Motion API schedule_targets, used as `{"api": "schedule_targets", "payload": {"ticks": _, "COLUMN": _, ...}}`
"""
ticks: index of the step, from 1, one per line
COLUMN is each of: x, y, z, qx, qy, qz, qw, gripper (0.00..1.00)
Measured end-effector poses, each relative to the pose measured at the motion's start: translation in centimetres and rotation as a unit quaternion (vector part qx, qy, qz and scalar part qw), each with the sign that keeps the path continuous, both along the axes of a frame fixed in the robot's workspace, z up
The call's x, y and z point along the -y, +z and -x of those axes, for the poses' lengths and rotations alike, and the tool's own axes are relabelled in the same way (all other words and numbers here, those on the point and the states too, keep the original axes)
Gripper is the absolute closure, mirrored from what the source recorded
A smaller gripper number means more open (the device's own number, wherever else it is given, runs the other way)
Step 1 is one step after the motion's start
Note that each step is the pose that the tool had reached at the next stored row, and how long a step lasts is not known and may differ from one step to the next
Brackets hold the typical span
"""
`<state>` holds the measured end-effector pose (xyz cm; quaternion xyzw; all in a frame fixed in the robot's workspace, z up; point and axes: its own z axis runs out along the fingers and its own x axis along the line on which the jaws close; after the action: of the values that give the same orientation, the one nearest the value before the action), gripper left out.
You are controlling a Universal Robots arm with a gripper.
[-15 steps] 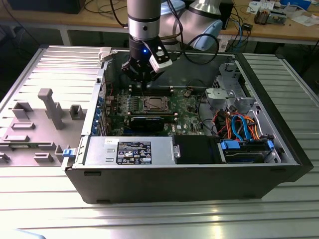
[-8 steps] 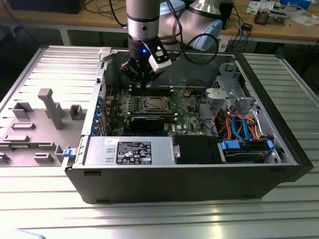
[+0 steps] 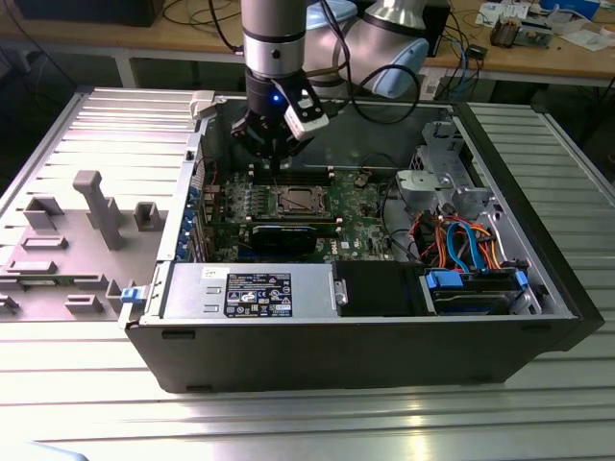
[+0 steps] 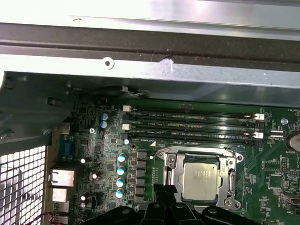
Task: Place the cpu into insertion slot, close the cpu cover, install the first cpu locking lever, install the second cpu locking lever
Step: 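Install the first cpu locking lever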
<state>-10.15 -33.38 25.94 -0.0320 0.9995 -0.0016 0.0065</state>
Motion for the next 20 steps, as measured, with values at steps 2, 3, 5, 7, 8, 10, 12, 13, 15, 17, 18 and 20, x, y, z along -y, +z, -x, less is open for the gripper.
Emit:
{"api": "schedule_targets", "payload": {"ticks": 2, "x": 0.00, "y": 0.00, "z": 0.57, "qx": 0.0000, "qy": 0.000, "qz": 0.0000, "qw": 1.00000, "gripper": 0.89}}
{"api": "schedule_targets", "payload": {"ticks": 3, "x": 0.00, "y": 0.00, "z": 1.04, "qx": 0.0000, "qy": 0.000, "qz": 0.0000, "qw": 1.00000, "gripper": 0.89}}
{"api": "schedule_targets", "payload": {"ticks": 5, "x": 0.00, "y": -0.03, "z": 1.69, "qx": 0.0001, "qy": 0.000, "qz": 0.0000, "qw": 1.00000, "gripper": 0.89}}
{"api": "schedule_targets", "payload": {"ticks": 7, "x": -0.02, "y": -0.06, "z": 2.35, "qx": 0.0002, "qy": 0.000, "qz": 0.0000, "qw": 1.00000, "gripper": 0.89}}
{"api": "schedule_targets", "payload": {"ticks": 8, "x": -0.11, "y": -0.08, "z": 2.42, "qx": 0.0001, "qy": 0.000, "qz": 0.0000, "qw": 1.00000, "gripper": 0.89}}
{"api": "schedule_targets", "payload": {"ticks": 10, "x": -0.29, "y": -0.11, "z": 2.44, "qx": 0.0000, "qy": 0.000, "qz": 0.0000, "qw": 1.00000, "gripper": 0.89}}
{"api": "schedule_targets", "payload": {"ticks": 12, "x": -0.51, "y": -0.13, "z": 2.44, "qx": 0.0001, "qy": 0.000, "qz": 0.0000, "qw": 1.00000, "gripper": 0.89}}
{"api": "schedule_targets", "payload": {"ticks": 13, "x": -0.74, "y": -0.15, "z": 2.45, "qx": 0.0001, "qy": 0.000, "qz": 0.0000, "qw": 1.00000, "gripper": 0.89}}
{"api": "schedule_targets", "payload": {"ticks": 15, "x": -1.40, "y": -0.21, "z": 2.45, "qx": 0.0001, "qy": 0.001, "qz": 0.0000, "qw": 1.00000, "gripper": 0.89}}
{"api": "schedule_targets", "payload": {"ticks": 17, "x": -1.41, "y": -0.22, "z": 2.45, "qx": 0.0001, "qy": 0.001, "qz": 0.0000, "qw": 1.00000, "gripper": 0.89}}
{"api": "schedule_targets", "payload": {"ticks": 18, "x": -1.41, "y": -0.23, "z": 2.45, "qx": 0.0001, "qy": 0.001, "qz": 0.0000, "qw": 1.00000, "gripper": 0.89}}
{"api": "schedule_targets", "payload": {"ticks": 20, "x": -1.41, "y": -0.23, "z": 2.45, "qx": 0.0001, "qy": 0.001, "qz": 0.0000, "qw": 1.00000, "gripper": 0.89}}
